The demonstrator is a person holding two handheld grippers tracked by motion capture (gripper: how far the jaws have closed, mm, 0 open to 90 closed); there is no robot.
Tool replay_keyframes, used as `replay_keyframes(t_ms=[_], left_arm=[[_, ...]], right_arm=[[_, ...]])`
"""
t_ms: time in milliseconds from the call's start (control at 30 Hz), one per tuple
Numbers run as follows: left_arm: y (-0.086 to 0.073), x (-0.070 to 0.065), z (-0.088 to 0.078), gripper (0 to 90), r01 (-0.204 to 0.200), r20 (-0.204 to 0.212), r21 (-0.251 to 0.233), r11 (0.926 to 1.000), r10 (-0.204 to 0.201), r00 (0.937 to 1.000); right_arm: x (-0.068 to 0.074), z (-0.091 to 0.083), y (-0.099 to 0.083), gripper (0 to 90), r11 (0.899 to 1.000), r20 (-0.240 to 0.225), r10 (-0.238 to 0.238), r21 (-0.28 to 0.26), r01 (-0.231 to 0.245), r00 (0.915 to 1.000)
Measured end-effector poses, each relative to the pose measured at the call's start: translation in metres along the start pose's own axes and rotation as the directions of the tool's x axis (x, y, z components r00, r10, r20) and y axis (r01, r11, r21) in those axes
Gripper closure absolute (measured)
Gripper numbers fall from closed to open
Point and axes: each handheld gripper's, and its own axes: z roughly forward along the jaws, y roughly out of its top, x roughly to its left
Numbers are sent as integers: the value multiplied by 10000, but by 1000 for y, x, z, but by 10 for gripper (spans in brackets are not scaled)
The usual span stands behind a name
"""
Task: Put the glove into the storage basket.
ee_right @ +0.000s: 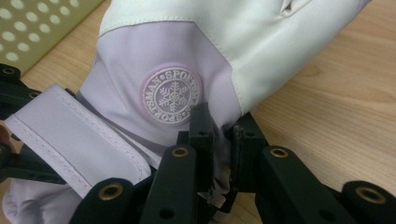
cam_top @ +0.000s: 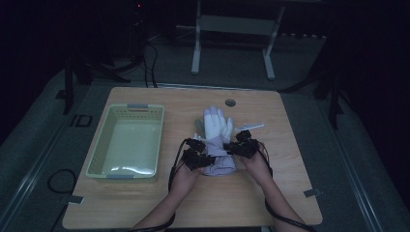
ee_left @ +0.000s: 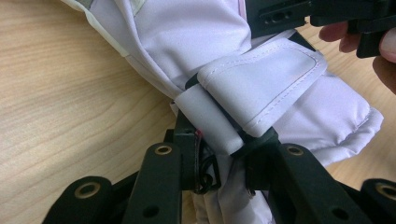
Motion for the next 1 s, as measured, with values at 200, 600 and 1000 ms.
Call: replay_keyframes(t_ms=[200, 600, 1000], left_arm=[[10, -6, -17, 725, -394, -97, -23, 9992, 394, 9992], [25, -12, -48, 726, -875, -181, -4, 9962, 875, 9960], [37, -7, -86, 725, -1177, -352, -58, 9930, 1175, 9925]], right_arm=[[8, -14, 9, 813, 9994, 21, -106, -337, 106, 9999], [22, -35, 26, 813, 9960, -128, -40, -896, 28, 9999], [44, -47, 48, 812, 9907, -187, -288, -1333, 261, 9994]])
